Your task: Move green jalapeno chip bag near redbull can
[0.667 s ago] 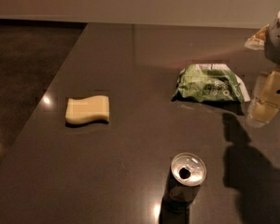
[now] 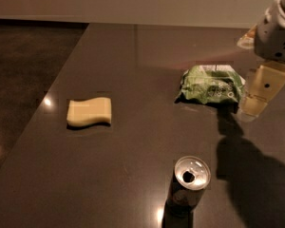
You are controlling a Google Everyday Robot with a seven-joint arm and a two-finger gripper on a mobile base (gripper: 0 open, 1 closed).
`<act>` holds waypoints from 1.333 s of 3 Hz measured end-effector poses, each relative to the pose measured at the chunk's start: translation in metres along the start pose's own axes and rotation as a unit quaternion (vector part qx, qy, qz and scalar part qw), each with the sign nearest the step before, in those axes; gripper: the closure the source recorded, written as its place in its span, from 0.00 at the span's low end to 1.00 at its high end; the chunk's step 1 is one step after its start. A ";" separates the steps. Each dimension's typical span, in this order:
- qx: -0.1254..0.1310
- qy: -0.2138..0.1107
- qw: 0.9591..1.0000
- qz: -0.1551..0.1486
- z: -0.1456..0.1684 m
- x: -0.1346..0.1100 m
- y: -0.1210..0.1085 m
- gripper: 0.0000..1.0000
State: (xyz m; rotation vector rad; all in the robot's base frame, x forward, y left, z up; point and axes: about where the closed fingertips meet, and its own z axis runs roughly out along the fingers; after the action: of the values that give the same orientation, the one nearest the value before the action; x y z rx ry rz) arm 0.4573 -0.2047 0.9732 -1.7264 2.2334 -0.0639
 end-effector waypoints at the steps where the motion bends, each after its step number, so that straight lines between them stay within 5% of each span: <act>1: -0.008 -0.008 1.000 0.012 0.026 -0.011 -0.029 0.00; 4: -0.012 -0.005 0.998 0.054 0.097 -0.002 -0.105 0.00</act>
Offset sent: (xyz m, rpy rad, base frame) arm 0.1279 -0.0098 -0.0631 0.0579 0.0421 -0.1041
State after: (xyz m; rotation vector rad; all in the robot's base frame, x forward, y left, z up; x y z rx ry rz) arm 0.5826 -0.2166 0.9057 -1.6099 2.3253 -0.0023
